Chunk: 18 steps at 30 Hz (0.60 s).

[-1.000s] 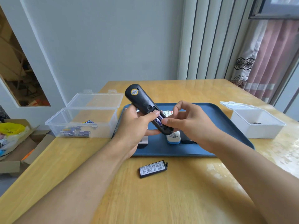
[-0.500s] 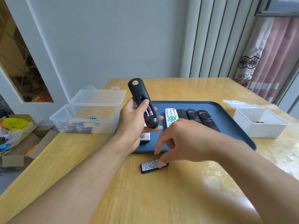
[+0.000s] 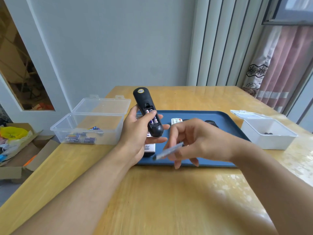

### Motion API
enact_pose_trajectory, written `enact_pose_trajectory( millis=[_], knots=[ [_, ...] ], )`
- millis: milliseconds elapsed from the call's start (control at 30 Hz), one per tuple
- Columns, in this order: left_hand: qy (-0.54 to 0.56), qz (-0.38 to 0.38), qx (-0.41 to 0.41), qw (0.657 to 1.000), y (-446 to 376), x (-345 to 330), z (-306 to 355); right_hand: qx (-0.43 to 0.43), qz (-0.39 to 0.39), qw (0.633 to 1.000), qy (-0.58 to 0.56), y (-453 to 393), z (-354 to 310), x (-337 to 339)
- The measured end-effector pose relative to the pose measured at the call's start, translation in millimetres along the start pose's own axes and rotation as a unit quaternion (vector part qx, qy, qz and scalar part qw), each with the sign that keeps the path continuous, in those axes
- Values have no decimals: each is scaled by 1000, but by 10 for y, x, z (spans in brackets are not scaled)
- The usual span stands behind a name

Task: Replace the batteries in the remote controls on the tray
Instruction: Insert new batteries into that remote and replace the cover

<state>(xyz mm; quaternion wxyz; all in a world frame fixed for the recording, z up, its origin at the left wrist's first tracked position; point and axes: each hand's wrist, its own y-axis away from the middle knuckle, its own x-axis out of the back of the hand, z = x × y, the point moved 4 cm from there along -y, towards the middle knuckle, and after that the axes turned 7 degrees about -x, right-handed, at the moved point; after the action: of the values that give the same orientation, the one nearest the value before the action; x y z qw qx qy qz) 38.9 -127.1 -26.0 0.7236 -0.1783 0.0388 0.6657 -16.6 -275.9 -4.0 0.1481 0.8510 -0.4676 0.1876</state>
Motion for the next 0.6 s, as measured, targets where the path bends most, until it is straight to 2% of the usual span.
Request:
enact_pose_trajectory(
  millis=[167,267,600],
  knots=[
    [-30,-31,-1,999,-1,-18,-31,43,139,980,-134,-52,41,220],
    [-52,-53,8,997,15,-43,-54,50,161,964,-206,-80,93,277],
    [-35,-68,24,997,43,-58,-78,59,263,915,-299,-104,193,404]
  ],
)
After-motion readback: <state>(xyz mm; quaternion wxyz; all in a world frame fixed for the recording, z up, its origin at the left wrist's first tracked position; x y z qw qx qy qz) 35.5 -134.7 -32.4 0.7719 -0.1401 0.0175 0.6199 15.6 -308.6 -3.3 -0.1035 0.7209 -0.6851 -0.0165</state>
